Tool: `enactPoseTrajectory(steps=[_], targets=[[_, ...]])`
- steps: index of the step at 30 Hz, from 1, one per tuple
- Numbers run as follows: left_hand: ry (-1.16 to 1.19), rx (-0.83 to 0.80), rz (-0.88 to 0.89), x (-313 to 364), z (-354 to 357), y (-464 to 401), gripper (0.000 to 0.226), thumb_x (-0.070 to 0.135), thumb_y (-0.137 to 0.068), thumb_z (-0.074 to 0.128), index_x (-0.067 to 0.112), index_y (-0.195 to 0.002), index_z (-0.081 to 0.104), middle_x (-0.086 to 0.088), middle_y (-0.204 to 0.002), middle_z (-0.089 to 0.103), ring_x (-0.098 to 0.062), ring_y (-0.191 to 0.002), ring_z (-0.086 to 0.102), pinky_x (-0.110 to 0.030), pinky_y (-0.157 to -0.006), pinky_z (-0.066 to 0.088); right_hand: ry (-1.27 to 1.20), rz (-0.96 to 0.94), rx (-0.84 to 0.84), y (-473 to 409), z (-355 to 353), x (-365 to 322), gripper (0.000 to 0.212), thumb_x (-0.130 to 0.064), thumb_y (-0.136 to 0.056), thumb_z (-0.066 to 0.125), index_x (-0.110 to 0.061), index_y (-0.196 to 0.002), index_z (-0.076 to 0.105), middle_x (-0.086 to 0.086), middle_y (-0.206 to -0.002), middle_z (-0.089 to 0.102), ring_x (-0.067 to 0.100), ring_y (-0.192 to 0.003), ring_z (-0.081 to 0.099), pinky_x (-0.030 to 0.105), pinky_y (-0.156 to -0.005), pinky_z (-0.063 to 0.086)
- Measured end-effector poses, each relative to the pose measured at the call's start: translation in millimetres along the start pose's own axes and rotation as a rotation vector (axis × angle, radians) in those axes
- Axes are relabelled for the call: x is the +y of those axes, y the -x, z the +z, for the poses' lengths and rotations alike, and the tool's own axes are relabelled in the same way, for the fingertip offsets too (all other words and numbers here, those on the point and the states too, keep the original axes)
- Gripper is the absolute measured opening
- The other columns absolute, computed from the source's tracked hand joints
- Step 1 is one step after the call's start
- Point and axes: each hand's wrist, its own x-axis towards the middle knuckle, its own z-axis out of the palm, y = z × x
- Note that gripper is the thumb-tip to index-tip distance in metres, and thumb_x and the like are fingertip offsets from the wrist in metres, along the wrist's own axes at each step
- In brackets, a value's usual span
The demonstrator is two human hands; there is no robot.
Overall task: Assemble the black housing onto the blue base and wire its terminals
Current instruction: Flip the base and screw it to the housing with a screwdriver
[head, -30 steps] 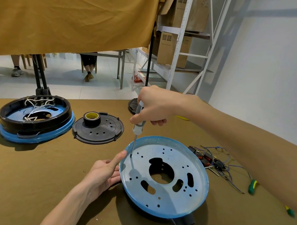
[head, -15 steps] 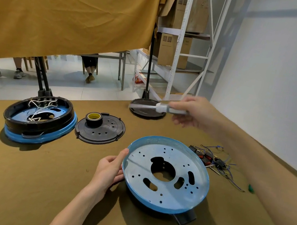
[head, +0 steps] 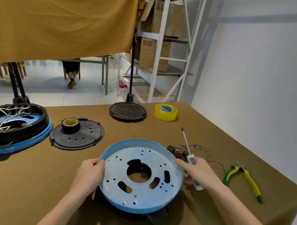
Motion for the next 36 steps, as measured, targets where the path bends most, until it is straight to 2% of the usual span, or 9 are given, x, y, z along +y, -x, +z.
enactPoseTrajectory(steps=[3,6,11,15,23,27,30,34,36], targets=[[0.063,0.024,-0.013,3,3,-2,0.04,0.026,-0.107,0.045,0.0,-0.095,0.073,-0.019,-0.085,0.075,-0.036,-0.082,0.073,-0.037,-0.064,0.049,-0.001,-0.001,-0.068,-3,15,0,0.038,-0.034,-0.084,0.084,-0.005,-0.089,0.06,0.012,-0.082,0.074,0.023,-0.072,0.076,0.03,-0.058,0.06],[0.131,0.041,0.0,7,1,-1,0.033,0.024,-0.106,0.051,0.004,-0.096,0.075,-0.016,-0.086,0.076,-0.034,-0.086,0.073,-0.043,-0.069,0.055,0.051,-0.052,0.023,-11,23,-3,0.029,-0.015,-0.085,0.078,-0.01,-0.08,0.05,0.005,-0.069,0.065,0.006,-0.05,0.066,0.019,-0.046,0.05],[0.243,0.166,0.009,10,1,1,0.02,0.022,-0.103,0.058,0.015,-0.113,0.075,-0.003,-0.098,0.074,-0.027,-0.1,0.068,-0.054,-0.089,0.059,0.054,-0.06,0.105,-26,32,-15,0.029,-0.006,-0.086,0.074,-0.01,-0.077,0.047,0.006,-0.065,0.054,0.007,-0.041,0.055,0.02,-0.037,0.043],[0.395,0.245,0.099,19,-6,-1,0.014,0.023,-0.1,0.063,0.025,-0.111,0.073,0.006,-0.095,0.072,-0.019,-0.096,0.068,-0.035,-0.068,0.059,-0.002,-0.086,0.104,-32,37,-20,0.029,-0.005,-0.086,0.074,-0.012,-0.077,0.047,0.007,-0.067,0.052,0.015,-0.05,0.055,0.026,-0.042,0.043],[0.412,-0.041,0.107,5,-7,-10,0.047,0.013,-0.101,0.06,0.028,-0.144,0.054,0.002,-0.124,0.068,-0.021,-0.117,0.065,-0.038,-0.081,0.062,-0.129,-0.09,0.246,-33,47,-11,0.03,-0.014,-0.088,0.077,-0.012,-0.078,0.049,0.006,-0.065,0.053,0.019,-0.055,0.052,0.03,-0.043,0.043],[0.358,0.138,0.036,-5,3,-19,0.041,0.009,-0.106,0.04,0.015,-0.144,0.053,0.002,-0.096,0.067,-0.014,-0.087,0.066,-0.035,-0.07,0.054,-0.205,-0.104,0.142,-34,53,-21,0.031,-0.028,-0.095,0.072,-0.007,-0.083,0.054,0.006,-0.068,0.061,0.021,-0.064,0.062,0.031,-0.053,0.051],[0.372,0.248,0.006,-9,2,-25,0.042,0.013,-0.107,0.036,0.015,-0.146,0.05,-0.002,-0.095,0.065,-0.016,-0.082,0.064,-0.035,-0.062,0.051,-0.458,0.014,0.003,-32,56,-25,0.029,-0.033,-0.104,0.058,-0.006,-0.094,0.057,0.011,-0.083,0.064,0.022,-0.069,0.067,0.034,-0.06,0.057],[0.365,0.252,0.048,-18,3,-24,0.044,0.013,-0.107,0.036,0.019,-0.15,0.046,0.008,-0.098,0.063,-0.007,-0.084,0.062,-0.027,-0.058,0.046,0.075,-0.111,0.099,-25,48,3,0.038,-0.034,-0.102,0.057,-0.012,-0.075,0.042,0.006,-0.066,0.04,0.018,-0.058,0.041,0.033,-0.058,0.034],[0.375,0.245,0.063,-19,6,-19,0.045,0.013,-0.106,0.038,0.02,-0.15,0.046,0.02,-0.096,0.057,0.002,-0.082,0.059,-0.02,-0.059,0.043,0.242,-0.155,0.086,-19,41,18,0.037,-0.036,-0.099,0.062,-0.013,-0.074,0.046,0.002,-0.064,0.045,0.013,-0.053,0.04,0.032,-0.056,0.031]])
